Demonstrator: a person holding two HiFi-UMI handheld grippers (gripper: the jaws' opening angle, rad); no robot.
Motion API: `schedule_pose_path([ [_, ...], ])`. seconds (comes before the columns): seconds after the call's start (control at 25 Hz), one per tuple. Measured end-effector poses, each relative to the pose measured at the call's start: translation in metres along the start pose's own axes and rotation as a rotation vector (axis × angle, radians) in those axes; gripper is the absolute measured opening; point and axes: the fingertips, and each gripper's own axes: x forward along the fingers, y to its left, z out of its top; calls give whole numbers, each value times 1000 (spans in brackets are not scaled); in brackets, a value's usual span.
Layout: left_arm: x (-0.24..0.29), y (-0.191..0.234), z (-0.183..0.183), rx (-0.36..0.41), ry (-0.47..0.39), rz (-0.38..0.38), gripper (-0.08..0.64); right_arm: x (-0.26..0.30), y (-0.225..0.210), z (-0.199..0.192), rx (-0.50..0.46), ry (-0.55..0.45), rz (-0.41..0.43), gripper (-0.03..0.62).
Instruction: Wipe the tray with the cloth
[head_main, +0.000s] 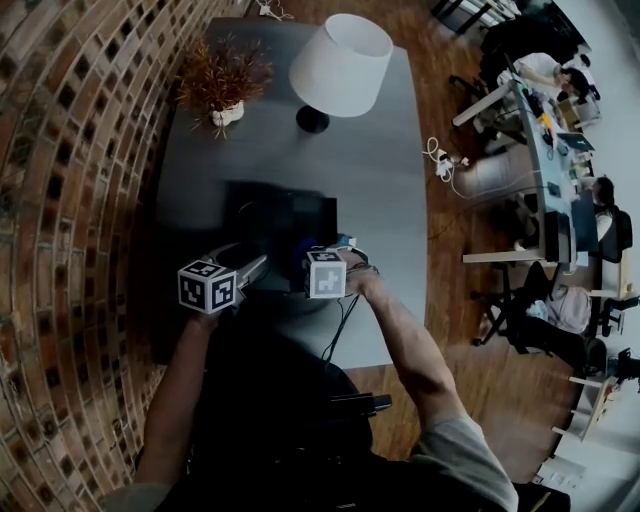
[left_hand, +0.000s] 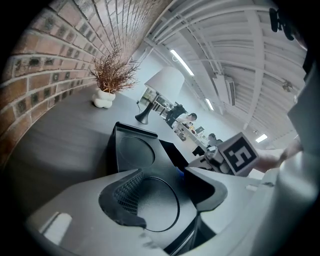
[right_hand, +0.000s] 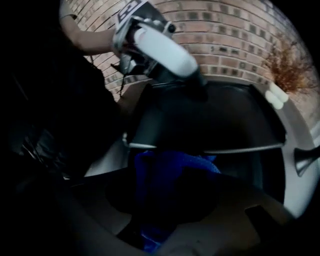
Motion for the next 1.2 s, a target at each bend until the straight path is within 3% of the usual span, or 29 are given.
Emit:
schedule_pose_path([
  [0.08, 0, 0, 0, 5, 1, 3, 252, 0, 12, -10, -23, 60, 48, 137],
  [0.12, 0, -1, -1, 6, 1, 4, 252, -4, 5, -17, -19, 94, 21, 137],
  [0.16, 0, -2, -1, 6, 1, 4, 252, -12, -13, -23, 2, 118, -58, 137],
  [0.28, 1, -1, -1, 5, -2, 3, 252, -52, -106, -33, 148, 109, -454, 138],
  [0.32, 1, -1, -1, 4, -3, 3, 252, -61, -131, -34, 200, 96, -547, 140],
  [0.4, 1, -1, -2, 1, -3, 4, 252, -58, -157, -36, 266, 89, -621, 140],
  [0.56, 1, -3, -2, -1, -3, 4, 252, -32, -151, -48, 220, 195, -604, 138],
  [0.64, 2, -3, 0, 0, -7, 4, 252, -28, -122, -57, 163, 295, -473, 138],
  [0.72, 2, -2, 0, -1, -10, 4, 252, -20, -77, -60, 49, 383, -283, 138],
  [0.8, 0, -1, -1, -5, -13, 4, 252, -8, -28, -56, -71, 416, -107, 138],
  [0.84, 0, -1, -1, -6, -16, 4, 252, -5, -15, -53, -105, 417, -67, 138],
  [0.88, 0, -1, -1, -7, -19, 4, 252, -5, -16, -52, -118, 417, -80, 138],
  [0.92, 0, -1, 0, -6, -21, 3, 252, -10, -30, -50, -118, 420, -149, 138],
  [1.04, 0, -1, 1, -4, -27, 2, 252, -48, -110, -48, -142, 494, -526, 139],
  [1.08, 1, -1, 1, -7, -28, 1, 252, -58, -132, -48, -170, 533, -618, 140],
  [1.12, 1, -1, 0, -10, -29, -1, 252, -61, -145, -51, -198, 573, -656, 138],
  [1.2, 0, -2, 0, -18, -32, -3, 252, -51, -153, -66, -251, 662, -620, 140],
])
